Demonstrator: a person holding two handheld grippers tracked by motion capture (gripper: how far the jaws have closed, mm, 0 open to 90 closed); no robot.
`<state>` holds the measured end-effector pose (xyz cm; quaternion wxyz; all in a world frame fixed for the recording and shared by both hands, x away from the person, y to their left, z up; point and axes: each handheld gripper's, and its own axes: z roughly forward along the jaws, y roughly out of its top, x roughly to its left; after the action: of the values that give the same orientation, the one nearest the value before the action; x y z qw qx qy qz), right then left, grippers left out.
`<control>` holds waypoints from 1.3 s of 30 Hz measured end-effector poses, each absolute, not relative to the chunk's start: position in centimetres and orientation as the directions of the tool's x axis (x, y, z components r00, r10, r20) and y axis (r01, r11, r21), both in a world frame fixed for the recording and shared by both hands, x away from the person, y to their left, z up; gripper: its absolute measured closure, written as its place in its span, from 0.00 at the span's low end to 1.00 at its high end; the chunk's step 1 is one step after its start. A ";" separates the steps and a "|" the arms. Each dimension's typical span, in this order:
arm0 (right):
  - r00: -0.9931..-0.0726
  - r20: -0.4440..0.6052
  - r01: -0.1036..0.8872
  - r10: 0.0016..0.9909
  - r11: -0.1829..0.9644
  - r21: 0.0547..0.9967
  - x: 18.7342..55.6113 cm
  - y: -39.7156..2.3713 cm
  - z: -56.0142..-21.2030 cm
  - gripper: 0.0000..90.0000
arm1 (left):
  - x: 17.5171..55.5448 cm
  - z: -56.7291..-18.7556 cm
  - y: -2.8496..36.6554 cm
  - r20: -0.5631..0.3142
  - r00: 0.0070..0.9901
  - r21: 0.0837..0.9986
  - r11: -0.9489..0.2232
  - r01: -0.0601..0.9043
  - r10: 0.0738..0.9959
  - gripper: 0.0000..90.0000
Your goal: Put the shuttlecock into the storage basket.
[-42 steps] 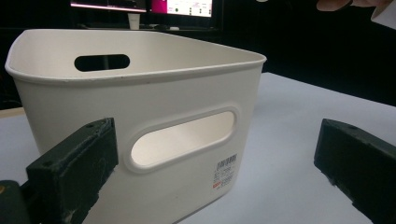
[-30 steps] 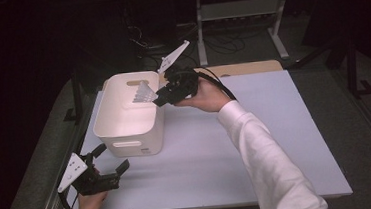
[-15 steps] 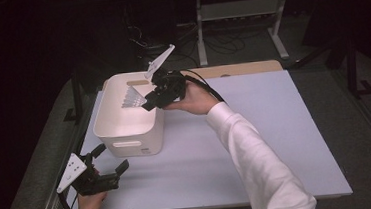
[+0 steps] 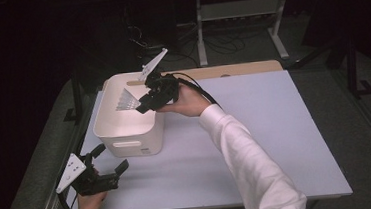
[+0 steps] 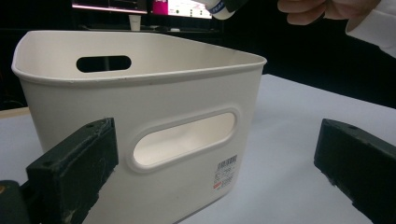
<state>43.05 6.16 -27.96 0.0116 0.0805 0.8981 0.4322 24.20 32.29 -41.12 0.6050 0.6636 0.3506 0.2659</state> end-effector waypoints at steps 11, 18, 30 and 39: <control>-0.986 0.063 0.146 0.154 0.620 0.771 43.3 6.7 -28.8 0.71 | 24.2 -41.1 32.3 -0.069 0.613 0.990 -0.023 0.140 0.787 0.00; -0.985 0.076 0.157 0.155 0.623 0.766 43.3 6.9 -29.1 0.70 | 24.2 -41.1 32.3 -0.068 0.615 0.990 -0.024 0.140 0.786 0.00; -0.970 0.060 0.191 0.235 0.586 0.787 43.7 5.2 -28.4 0.17 | 24.3 -41.2 32.3 -0.064 0.615 0.989 -0.033 0.145 0.786 0.00; -0.962 0.034 0.186 0.270 0.563 0.805 43.4 3.9 -28.3 0.03 | 24.3 -41.2 32.2 -0.066 0.615 0.988 -0.032 0.148 0.786 0.00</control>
<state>43.38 3.92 -28.29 0.0465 0.1291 0.8827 0.4494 24.28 32.22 -41.19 0.6013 0.6678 0.3495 0.2650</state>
